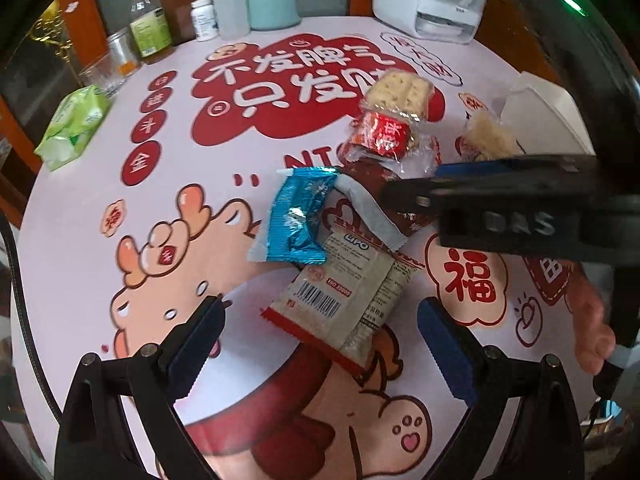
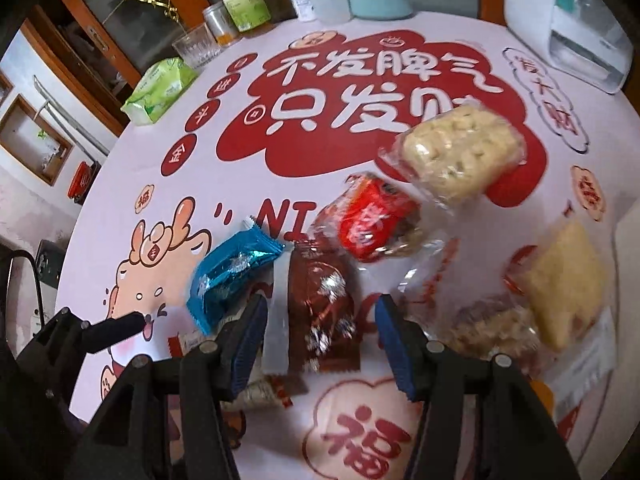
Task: Organize snacks
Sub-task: 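Grasp the white biscuit pack with the left tool while the right grasps the brown wrapped bar, then carry both packs over the white tray and open both tools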
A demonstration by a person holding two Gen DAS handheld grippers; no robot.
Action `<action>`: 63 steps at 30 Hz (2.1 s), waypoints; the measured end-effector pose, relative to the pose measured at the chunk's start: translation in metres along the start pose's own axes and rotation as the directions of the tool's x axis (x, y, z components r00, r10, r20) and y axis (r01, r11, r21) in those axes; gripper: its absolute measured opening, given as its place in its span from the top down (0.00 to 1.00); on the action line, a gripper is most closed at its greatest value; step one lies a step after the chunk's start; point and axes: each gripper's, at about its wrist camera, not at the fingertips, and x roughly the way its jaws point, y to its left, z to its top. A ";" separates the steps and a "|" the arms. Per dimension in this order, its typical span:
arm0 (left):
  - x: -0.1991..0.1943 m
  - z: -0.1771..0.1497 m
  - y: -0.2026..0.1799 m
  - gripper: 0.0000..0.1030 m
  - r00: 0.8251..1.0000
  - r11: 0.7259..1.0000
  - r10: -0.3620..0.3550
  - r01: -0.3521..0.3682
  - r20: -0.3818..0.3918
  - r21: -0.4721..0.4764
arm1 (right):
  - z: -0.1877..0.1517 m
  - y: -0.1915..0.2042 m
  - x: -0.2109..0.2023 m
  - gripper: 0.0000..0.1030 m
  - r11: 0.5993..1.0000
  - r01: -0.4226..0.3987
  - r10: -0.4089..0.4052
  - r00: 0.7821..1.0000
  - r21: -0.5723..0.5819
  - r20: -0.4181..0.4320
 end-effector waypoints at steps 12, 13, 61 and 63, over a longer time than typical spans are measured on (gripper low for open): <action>0.034 0.009 0.006 0.06 0.998 0.999 -0.028 0.027 -0.064 -0.020 | -0.004 -0.009 0.004 0.67 0.999 0.013 -0.013 1.000 -0.032 0.012; 0.036 0.009 0.006 0.06 0.997 0.999 -0.030 0.029 -0.069 -0.023 | -0.006 -0.014 0.001 0.67 1.000 0.002 -0.002 1.000 -0.019 0.010; -0.135 0.063 -0.217 0.53 0.972 0.989 -0.101 0.073 0.214 0.132 | -0.170 -0.147 -0.267 0.70 0.995 0.012 -0.047 0.927 0.096 0.371; -0.141 0.071 -0.242 0.53 0.966 0.983 -0.120 0.084 0.229 0.161 | -0.176 -0.162 -0.280 0.70 0.991 0.016 -0.066 0.918 0.130 0.391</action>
